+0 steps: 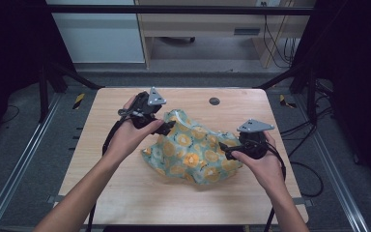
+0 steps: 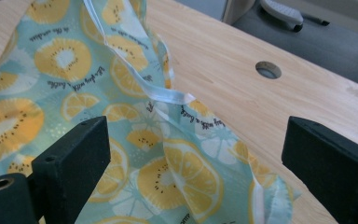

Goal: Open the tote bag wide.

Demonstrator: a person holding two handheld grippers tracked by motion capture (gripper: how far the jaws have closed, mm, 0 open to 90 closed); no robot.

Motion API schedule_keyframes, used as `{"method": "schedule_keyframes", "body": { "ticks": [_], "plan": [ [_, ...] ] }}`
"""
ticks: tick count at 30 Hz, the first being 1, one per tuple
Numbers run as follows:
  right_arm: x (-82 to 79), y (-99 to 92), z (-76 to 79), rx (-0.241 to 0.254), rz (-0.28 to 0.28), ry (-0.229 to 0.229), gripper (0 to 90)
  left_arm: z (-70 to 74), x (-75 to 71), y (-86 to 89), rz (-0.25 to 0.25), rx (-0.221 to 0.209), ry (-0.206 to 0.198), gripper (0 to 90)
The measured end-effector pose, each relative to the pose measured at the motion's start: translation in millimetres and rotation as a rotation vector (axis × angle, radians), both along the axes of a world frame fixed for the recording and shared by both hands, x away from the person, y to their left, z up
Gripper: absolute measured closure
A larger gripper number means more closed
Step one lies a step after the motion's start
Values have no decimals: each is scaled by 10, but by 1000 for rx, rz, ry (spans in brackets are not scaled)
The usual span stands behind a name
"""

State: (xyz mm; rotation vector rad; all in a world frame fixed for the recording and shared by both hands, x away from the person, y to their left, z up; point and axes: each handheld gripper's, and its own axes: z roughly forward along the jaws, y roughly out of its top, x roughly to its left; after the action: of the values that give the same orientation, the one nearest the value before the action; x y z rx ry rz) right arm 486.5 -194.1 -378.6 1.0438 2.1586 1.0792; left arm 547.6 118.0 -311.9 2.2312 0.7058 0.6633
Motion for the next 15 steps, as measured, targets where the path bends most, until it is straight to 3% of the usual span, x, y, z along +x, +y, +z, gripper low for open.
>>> {"method": "schedule_keyframes", "body": {
  "ticks": [5,9,15],
  "plan": [
    [81,22,-94,-27,10,19,104,27,63,-99,-4,-25,6,48],
    [158,55,-133,-35,19,17,120,40,67,-127,-13,-15,0,48],
    [254,182,-254,-88,29,47,153,24,71,-149,-11,-26,17,48]
  ]
}}
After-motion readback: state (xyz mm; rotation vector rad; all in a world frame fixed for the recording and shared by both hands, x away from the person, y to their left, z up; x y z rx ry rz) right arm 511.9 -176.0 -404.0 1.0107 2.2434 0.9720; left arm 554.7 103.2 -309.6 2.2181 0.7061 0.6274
